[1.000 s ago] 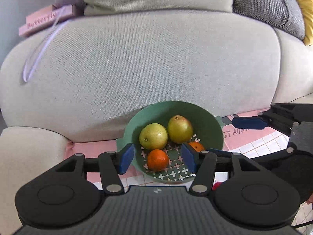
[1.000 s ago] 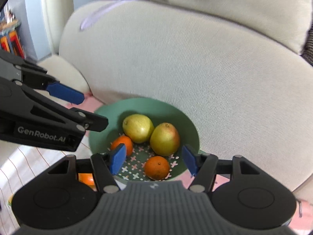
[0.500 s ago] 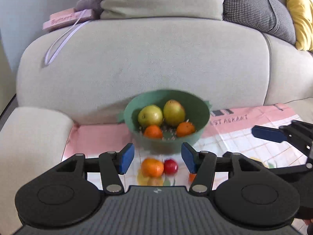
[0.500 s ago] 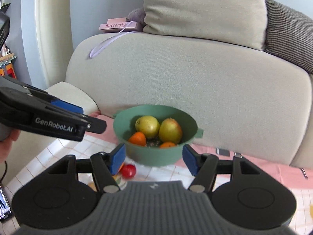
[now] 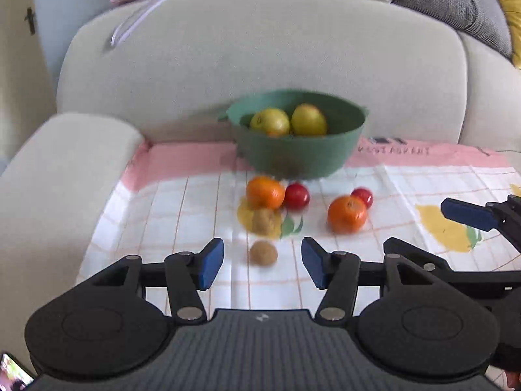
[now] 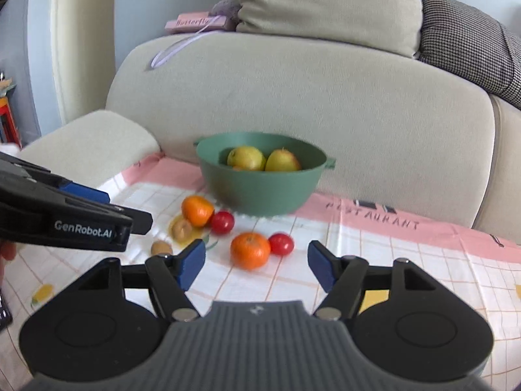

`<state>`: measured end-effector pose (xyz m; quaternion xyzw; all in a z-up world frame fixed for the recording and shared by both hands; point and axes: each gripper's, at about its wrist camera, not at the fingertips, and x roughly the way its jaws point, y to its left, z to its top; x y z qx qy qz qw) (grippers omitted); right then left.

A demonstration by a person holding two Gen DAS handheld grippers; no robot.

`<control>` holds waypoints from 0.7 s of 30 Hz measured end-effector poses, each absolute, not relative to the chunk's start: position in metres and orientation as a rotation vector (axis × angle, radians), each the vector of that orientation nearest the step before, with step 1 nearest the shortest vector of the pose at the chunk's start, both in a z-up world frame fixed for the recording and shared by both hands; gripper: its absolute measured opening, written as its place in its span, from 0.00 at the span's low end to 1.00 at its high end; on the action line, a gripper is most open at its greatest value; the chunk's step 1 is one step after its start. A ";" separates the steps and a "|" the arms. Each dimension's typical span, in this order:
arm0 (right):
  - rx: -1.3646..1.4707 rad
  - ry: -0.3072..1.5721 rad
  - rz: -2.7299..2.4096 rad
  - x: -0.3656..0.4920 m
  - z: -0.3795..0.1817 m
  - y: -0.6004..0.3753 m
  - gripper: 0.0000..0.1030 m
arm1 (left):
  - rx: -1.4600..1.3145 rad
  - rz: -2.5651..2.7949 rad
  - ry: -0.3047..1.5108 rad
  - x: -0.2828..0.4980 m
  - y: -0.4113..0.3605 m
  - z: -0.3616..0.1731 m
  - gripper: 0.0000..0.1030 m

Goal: Organize fruits
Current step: 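Grasp a brown kiwi with the left tool while the right tool grasps a mandarin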

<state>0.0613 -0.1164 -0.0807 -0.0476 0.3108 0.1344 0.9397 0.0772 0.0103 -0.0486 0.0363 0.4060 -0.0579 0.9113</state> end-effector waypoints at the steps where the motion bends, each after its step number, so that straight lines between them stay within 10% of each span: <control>1: -0.117 0.635 0.276 0.061 -0.084 -0.114 0.65 | 0.073 -0.117 0.846 0.078 0.011 -0.053 0.63; 21: -0.200 0.608 0.288 0.086 -0.111 -0.099 0.65 | 0.001 -0.129 0.854 0.087 0.020 -0.090 0.55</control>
